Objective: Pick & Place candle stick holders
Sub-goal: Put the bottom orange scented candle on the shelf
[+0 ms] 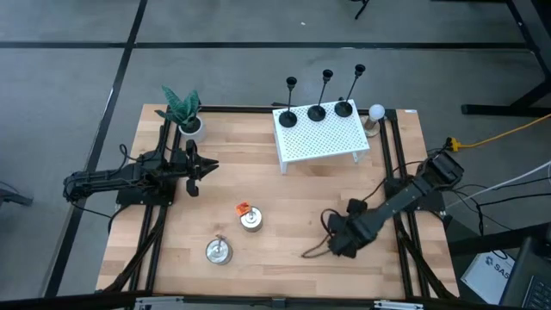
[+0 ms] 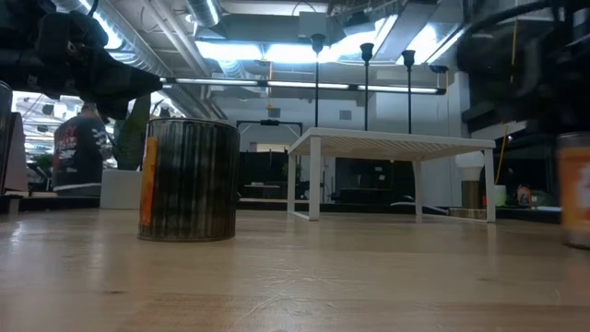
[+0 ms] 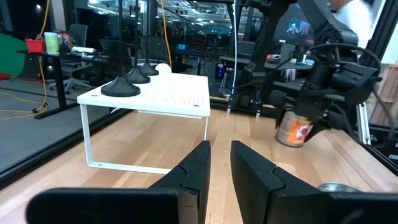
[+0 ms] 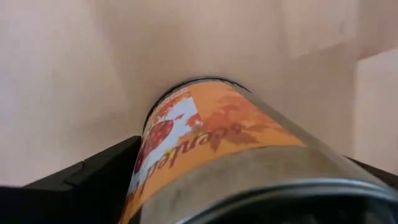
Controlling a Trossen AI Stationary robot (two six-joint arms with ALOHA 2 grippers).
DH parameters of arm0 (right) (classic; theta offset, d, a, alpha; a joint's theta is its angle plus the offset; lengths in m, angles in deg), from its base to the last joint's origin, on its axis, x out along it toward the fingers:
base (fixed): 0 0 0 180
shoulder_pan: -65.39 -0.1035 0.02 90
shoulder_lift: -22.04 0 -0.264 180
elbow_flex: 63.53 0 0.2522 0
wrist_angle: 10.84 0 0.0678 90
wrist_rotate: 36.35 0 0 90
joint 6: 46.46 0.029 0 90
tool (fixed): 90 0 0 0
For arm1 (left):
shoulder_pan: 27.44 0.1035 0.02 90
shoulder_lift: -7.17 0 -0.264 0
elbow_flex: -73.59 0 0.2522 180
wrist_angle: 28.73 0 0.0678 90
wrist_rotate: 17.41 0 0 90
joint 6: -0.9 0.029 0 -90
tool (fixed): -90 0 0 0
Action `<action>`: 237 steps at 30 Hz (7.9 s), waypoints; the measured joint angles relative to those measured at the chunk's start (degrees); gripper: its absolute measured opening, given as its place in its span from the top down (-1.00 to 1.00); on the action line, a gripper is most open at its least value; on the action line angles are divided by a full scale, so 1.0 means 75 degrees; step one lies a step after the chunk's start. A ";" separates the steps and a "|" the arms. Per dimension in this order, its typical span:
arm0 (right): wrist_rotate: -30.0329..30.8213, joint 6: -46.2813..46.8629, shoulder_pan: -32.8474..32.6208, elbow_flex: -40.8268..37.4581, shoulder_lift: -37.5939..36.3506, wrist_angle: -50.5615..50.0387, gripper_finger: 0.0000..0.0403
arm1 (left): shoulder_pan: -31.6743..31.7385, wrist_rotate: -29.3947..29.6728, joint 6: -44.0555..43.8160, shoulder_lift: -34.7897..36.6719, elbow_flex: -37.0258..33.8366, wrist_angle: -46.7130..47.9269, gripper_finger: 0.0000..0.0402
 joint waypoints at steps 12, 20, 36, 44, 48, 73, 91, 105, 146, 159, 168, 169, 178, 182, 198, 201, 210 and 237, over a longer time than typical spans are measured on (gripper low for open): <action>0.0340 -0.1205 0.1838 0.0003 -0.0012 0.0679 -0.98 | -0.0002 0.0000 0.0000 0.0003 0.0000 0.0000 0.71; 0.0420 -0.2201 0.2732 0.0003 -0.0012 0.1092 -0.98 | -0.0002 0.0000 0.0000 0.0003 0.0001 0.0000 0.71; 0.0421 -0.2710 0.3166 0.0003 -0.0009 0.1635 -0.98 | -0.0001 0.0000 0.0000 0.0002 0.0001 0.0000 0.71; 0.0415 -0.3139 0.3166 0.0003 -0.0009 0.1725 -0.98 | -0.0003 0.0000 0.0000 0.0003 0.0000 0.0000 0.71; 0.0398 -0.3139 0.3165 0.0003 -0.0009 0.1798 -0.98 | 0.0000 0.0000 0.0000 0.0002 0.0000 0.0000 0.71; 0.0395 -0.3139 0.3163 0.0006 -0.0009 0.2102 -0.98 | -0.0001 0.0000 0.0000 0.0002 0.0000 0.0000 0.71; 0.0395 -0.3136 0.3163 0.0012 -0.0012 0.3192 -0.98 | 0.0000 0.0000 0.0000 0.0003 0.0000 0.0000 0.71; -0.0898 -0.4139 0.3163 0.0012 -0.0012 0.2998 -0.98 | 0.0000 0.0000 0.0000 0.0003 0.0000 0.0000 0.71; -0.1097 -0.3719 0.3160 0.0015 -0.0012 0.2599 -0.98 | -0.0001 0.0000 0.0000 0.0003 0.0003 0.0000 0.71; -0.1785 -0.3739 0.3160 0.0015 -0.0020 0.1799 -0.98 | -0.0003 0.0000 0.0000 0.0003 0.0000 0.0000 0.71; -0.1584 -0.4142 0.3163 0.0015 -0.0020 0.1816 -0.98 | -0.0002 0.0000 0.0000 0.0003 0.0000 0.0000 0.71; -0.1575 -0.4142 0.3163 0.0015 -0.0020 0.1818 -0.98 | 0.0000 0.0000 0.0000 0.0002 0.0000 0.0000 0.71; -0.1552 -0.4045 0.3163 0.0015 -0.0020 0.1816 -0.98 | -0.0002 0.0000 0.0000 0.0000 0.0000 0.0000 0.71; -0.1552 -0.3908 0.3163 0.0015 -0.0020 0.1789 -0.98 | -0.0001 0.0000 0.0000 0.0001 0.0000 0.0000 0.71; -0.1004 -0.3911 0.3163 0.0015 -0.0017 0.1754 -0.98 | 0.0000 0.0000 0.0000 0.0003 0.0000 0.0000 0.71; -0.1004 -0.3911 0.3163 0.0015 -0.0017 0.1754 -0.98 | -0.0001 0.0000 0.0000 0.0002 0.0000 0.0000 0.71; -0.1009 -0.3703 0.3163 0.0015 -0.0015 0.1734 -0.96 | -0.0002 0.0000 0.0000 0.0001 0.0003 0.0000 0.71; -0.1237 -0.4676 0.3151 0.1263 0.0006 -0.0025 -0.75 | -0.0001 0.0000 0.0000 0.0003 0.0000 0.0000 0.71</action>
